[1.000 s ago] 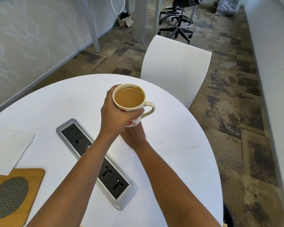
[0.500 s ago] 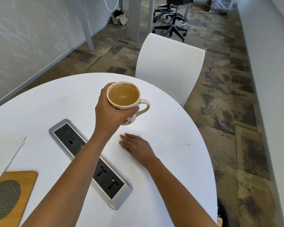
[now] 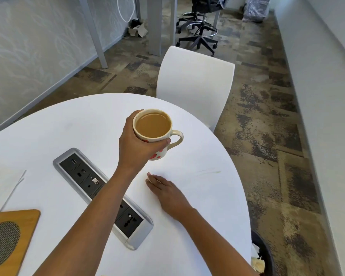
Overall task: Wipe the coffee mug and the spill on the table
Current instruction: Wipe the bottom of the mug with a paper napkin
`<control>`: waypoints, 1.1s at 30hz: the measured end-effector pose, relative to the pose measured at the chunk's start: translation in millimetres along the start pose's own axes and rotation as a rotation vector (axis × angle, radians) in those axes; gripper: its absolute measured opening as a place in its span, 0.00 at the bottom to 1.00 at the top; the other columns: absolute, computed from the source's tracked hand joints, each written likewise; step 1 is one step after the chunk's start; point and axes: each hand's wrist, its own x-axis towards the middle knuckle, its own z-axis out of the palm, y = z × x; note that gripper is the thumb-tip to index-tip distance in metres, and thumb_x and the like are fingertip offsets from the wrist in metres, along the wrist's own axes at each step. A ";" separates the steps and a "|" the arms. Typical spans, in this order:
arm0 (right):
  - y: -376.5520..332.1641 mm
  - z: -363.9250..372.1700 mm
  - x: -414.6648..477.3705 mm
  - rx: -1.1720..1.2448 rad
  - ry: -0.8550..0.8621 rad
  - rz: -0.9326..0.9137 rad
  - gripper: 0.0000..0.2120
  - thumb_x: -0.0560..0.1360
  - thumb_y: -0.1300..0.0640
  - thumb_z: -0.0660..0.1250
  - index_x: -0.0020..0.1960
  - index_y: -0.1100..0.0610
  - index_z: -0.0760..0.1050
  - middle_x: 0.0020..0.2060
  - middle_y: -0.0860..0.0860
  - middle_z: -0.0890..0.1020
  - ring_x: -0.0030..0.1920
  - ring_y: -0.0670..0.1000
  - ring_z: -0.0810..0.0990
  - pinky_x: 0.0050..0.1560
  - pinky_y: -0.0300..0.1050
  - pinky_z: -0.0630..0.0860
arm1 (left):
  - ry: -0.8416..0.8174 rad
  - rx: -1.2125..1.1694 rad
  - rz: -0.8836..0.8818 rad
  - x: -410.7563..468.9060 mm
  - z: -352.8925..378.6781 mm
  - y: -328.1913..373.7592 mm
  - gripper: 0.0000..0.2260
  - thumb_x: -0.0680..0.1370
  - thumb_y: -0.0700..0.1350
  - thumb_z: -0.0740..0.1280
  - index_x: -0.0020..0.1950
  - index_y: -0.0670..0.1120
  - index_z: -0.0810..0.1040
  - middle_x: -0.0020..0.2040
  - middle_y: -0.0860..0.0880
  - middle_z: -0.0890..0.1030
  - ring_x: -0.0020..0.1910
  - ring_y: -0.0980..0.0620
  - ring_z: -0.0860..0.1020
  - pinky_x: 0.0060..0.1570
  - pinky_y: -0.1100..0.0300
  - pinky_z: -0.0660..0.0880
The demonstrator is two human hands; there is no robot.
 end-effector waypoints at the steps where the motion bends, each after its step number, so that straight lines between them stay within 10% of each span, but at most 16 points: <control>1: 6.6 -3.4 1.0 0.000 -0.002 -0.007 0.27 0.75 0.70 0.50 0.73 0.61 0.60 0.75 0.55 0.58 0.75 0.54 0.59 0.69 0.47 0.62 | 0.000 -0.002 -0.003 -1.5 0.4 0.4 0.36 0.59 0.45 0.81 0.64 0.52 0.69 0.58 0.60 0.74 0.56 0.61 0.73 0.57 0.58 0.74; 5: 50.8 -28.9 -9.3 0.065 0.166 0.270 0.19 0.82 0.53 0.52 0.71 0.51 0.65 0.71 0.48 0.68 0.71 0.45 0.64 0.64 0.20 0.53 | 0.004 -0.026 -0.032 -6.5 1.4 0.7 0.36 0.59 0.42 0.81 0.62 0.54 0.70 0.55 0.64 0.75 0.54 0.66 0.73 0.55 0.59 0.74; 13: 96.8 -51.5 -74.8 -0.015 0.367 0.765 0.28 0.77 0.75 0.48 0.75 0.62 0.53 0.76 0.55 0.53 0.77 0.52 0.50 0.71 0.34 0.43 | -0.022 -0.037 -0.029 -15.1 4.8 4.2 0.36 0.59 0.44 0.81 0.62 0.56 0.69 0.55 0.65 0.74 0.54 0.69 0.73 0.52 0.63 0.73; 19: 9.6 -30.4 -69.1 0.088 0.192 0.414 0.21 0.81 0.44 0.50 0.72 0.47 0.63 0.71 0.40 0.65 0.71 0.37 0.61 0.58 0.15 0.51 | -0.033 -0.048 -0.022 -22.3 11.9 9.8 0.36 0.57 0.45 0.81 0.61 0.57 0.70 0.54 0.66 0.75 0.53 0.70 0.73 0.49 0.69 0.72; 26: -41.9 -5.5 -106.6 0.135 -0.144 0.059 0.25 0.79 0.57 0.40 0.75 0.48 0.56 0.76 0.43 0.52 0.76 0.42 0.49 0.71 0.35 0.53 | -0.057 -0.041 -0.013 -34.9 18.2 15.3 0.34 0.60 0.44 0.81 0.61 0.56 0.69 0.55 0.64 0.74 0.54 0.69 0.72 0.50 0.68 0.71; 33: 9.6 -41.7 -135.9 0.335 0.113 0.428 0.19 0.78 0.42 0.58 0.69 0.37 0.65 0.60 0.18 0.59 0.61 0.19 0.56 0.59 0.14 0.47 | -0.051 -0.054 -0.040 -43.3 20.8 12.5 0.35 0.59 0.43 0.81 0.61 0.55 0.70 0.55 0.63 0.76 0.55 0.62 0.74 0.53 0.63 0.73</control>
